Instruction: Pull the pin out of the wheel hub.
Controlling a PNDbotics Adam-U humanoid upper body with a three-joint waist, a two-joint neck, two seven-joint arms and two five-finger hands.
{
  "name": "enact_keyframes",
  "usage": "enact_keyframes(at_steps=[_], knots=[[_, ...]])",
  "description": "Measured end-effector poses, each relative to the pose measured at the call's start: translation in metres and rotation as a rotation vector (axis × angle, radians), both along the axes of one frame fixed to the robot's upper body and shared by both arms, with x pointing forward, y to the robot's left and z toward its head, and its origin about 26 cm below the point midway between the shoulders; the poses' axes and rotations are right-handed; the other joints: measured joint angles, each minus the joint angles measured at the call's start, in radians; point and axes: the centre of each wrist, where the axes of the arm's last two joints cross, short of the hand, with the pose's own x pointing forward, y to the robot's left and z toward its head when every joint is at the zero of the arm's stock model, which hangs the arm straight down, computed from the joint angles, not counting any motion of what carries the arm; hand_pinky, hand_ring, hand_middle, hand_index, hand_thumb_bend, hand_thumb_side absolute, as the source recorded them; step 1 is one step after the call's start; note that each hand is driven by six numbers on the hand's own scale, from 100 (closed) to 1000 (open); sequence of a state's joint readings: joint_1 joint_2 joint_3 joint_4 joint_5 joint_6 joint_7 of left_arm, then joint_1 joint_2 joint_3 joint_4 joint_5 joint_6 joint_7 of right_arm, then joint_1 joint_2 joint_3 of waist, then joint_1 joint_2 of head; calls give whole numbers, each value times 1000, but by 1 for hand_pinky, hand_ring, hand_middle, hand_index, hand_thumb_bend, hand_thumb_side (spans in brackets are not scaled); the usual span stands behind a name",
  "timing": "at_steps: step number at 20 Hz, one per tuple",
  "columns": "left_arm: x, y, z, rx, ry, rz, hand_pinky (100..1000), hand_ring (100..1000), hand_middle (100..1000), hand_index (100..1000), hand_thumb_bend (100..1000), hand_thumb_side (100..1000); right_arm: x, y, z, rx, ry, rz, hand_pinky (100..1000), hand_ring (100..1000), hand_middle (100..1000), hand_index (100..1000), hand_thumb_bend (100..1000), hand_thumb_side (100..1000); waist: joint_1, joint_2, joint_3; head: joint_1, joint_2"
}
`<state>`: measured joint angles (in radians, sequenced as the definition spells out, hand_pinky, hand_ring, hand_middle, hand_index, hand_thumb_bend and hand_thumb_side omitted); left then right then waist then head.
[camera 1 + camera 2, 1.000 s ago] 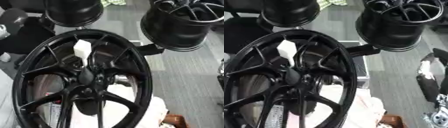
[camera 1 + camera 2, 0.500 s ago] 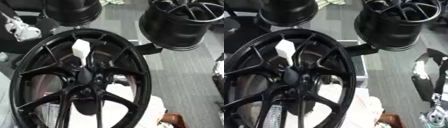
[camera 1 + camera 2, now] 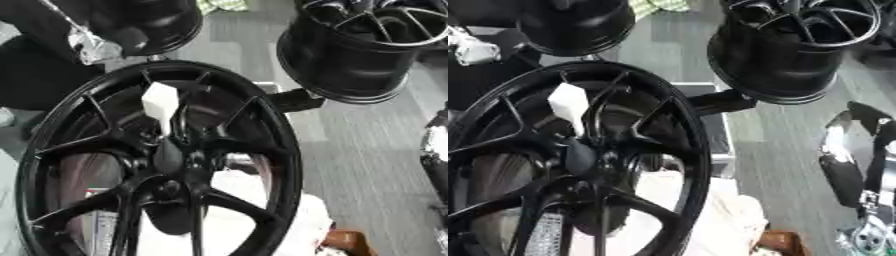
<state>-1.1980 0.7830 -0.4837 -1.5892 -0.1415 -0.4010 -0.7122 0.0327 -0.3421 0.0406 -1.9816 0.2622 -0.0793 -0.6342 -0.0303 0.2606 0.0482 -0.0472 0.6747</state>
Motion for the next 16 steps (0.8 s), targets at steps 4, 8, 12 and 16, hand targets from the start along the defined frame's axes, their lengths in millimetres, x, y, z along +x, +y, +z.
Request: enact_keyframes(at_steps=[4,8,12,16], knots=[[9,1,-5,14,7,41,832,824,796,874,100,290,1,1,1,0,-4,4,869,781,597,720,100,486,6,5,-6,1,0],[14,1,-9,32,7,71,843,833,804,879,100,298,1,1,1,2,-4,2,869,781,596,720,100,488,13,6,-7,3,0],[19,2,-16,63,5,97,851,840,810,884,100,308,1,1,2,3,-5,1,869,780,596,719,100,488,17,6,-11,4,0],[25,4,-28,89,10,116,853,842,805,877,100,406,2,2,2,4,-8,1,869,780,596,719,100,489,17,6,-12,5,0]])
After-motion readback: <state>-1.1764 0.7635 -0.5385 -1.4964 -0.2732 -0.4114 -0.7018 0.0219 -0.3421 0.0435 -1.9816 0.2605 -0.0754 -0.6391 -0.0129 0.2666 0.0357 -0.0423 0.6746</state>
